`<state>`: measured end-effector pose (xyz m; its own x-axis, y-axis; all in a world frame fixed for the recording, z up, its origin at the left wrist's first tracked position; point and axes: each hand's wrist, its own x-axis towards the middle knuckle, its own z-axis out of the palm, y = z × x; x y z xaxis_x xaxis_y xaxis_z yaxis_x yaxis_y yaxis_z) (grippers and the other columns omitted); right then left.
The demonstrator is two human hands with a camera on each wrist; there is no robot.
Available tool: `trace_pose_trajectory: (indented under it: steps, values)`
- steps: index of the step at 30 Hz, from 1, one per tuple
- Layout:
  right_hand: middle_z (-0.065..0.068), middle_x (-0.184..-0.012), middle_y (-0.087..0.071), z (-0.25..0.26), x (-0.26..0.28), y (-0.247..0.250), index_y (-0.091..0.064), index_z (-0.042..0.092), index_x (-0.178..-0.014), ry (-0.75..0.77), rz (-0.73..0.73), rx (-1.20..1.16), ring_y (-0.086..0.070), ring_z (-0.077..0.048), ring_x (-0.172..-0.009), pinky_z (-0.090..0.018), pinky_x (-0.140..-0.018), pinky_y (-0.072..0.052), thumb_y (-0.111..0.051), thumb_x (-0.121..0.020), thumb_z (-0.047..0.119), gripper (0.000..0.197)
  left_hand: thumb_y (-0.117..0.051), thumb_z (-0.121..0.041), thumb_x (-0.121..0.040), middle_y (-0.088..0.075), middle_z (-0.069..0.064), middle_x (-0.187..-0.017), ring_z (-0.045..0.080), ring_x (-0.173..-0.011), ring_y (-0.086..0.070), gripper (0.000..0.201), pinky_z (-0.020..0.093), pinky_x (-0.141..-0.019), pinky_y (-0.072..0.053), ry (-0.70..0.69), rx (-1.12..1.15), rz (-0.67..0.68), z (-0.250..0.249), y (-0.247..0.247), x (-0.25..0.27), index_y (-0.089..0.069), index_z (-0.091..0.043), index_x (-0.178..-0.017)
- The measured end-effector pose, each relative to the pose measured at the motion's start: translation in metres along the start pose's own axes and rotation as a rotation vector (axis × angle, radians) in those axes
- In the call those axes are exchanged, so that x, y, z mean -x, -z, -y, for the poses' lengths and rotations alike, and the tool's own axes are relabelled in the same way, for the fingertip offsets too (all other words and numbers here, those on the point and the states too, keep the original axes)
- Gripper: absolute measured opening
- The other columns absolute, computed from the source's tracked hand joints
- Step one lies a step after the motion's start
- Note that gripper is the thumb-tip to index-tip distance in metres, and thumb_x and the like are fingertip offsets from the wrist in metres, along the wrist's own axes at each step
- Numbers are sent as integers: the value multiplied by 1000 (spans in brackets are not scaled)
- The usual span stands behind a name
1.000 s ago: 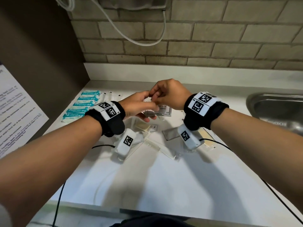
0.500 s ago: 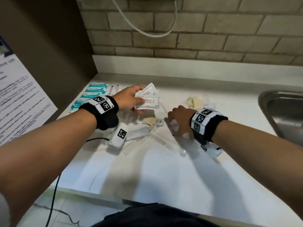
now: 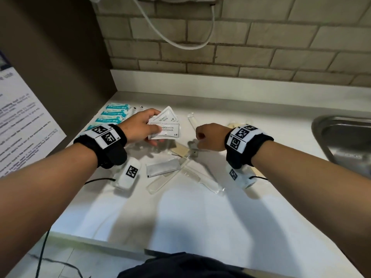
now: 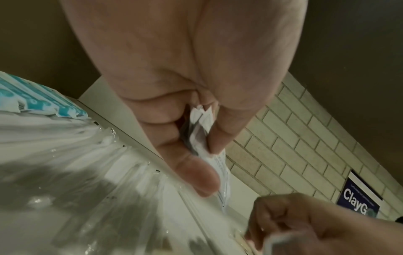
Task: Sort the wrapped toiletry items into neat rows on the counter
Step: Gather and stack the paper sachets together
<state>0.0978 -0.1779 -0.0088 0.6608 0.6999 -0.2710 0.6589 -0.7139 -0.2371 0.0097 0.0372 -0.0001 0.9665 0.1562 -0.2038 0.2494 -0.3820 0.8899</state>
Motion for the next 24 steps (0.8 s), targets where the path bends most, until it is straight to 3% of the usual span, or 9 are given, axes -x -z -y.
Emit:
trace_pose_trajectory:
  steps: [2,6,9,12,15,20,21,23,24]
  values:
    - [2,-75,-48,7,-1,5,-43,17,-79,28,-65,-108,-45,-23,-77,-26,-55,-32,-50,-92,23,16,-56,-1,-94,-68,5,-111,22,-90,-70,38,32,-64,-62,-7,-3,-9,1,4,1,-50,-20,-126]
    - [-2,-71,-53,20,-1,3,-36,18,-73,107,-80,-199,-52,-27,-73,-29,-57,-33,-53,-92,25,26,-54,1,-94,-67,9,-113,19,-83,-69,39,28,-59,-61,-16,12,-17,1,10,3,-48,-16,-128]
    - [1,-68,-45,37,-1,-6,-36,15,-81,201,-58,-104,-40,-22,-64,-30,-53,-29,-69,-83,37,40,-54,1,-94,-67,8,-111,21,-78,-71,39,29,-59,-61,-13,11,-16,3,16,7,-47,-15,-129]
    - [4,-71,-50,53,-10,-22,-36,18,-94,242,6,-35,-46,-19,-63,-30,-53,-35,-84,-67,44,61,-52,2,-95,-68,7,-107,21,-73,-72,37,30,-59,-61,-18,27,-18,4,21,10,-45,-17,-126]
    - [9,-77,-50,67,-19,-37,-44,20,-113,247,44,34,-53,-18,-74,-29,-61,-40,-84,-64,42,67,-51,2,-95,-69,5,-104,17,-68,-73,37,30,-58,-60,-17,33,-17,7,28,12,-45,-19,-125]
    - [4,-96,-57,77,-25,-48,-62,22,-116,213,99,126,-55,-19,-90,-33,-82,-50,-81,-68,38,54,-53,0,-95,-69,5,-110,18,-73,-74,38,33,-61,-61,-2,15,-18,13,36,15,-46,-18,-128]
    - [5,-89,-58,77,-26,-47,-64,22,-111,215,110,121,-55,-18,-85,-32,-80,-50,-80,-69,36,47,-53,0,-95,-69,7,-112,19,-75,-74,39,33,-61,-62,1,13,-15,14,37,16,-46,-18,-129]
    - [9,-69,-53,77,-26,-44,-63,22,-84,225,108,127,-53,-16,-71,-26,-66,-46,-77,-73,34,21,-53,0,-95,-68,8,-115,23,-79,-73,41,32,-61,-61,7,15,-8,16,39,16,-46,-17,-131]
    - [10,-63,-50,76,-27,-42,-56,23,-71,228,102,119,-50,-14,-63,-24,-58,-41,-75,-75,34,23,-52,0,-95,-68,8,-115,24,-80,-73,41,32,-61,-61,12,17,-7,17,39,16,-45,-17,-132]
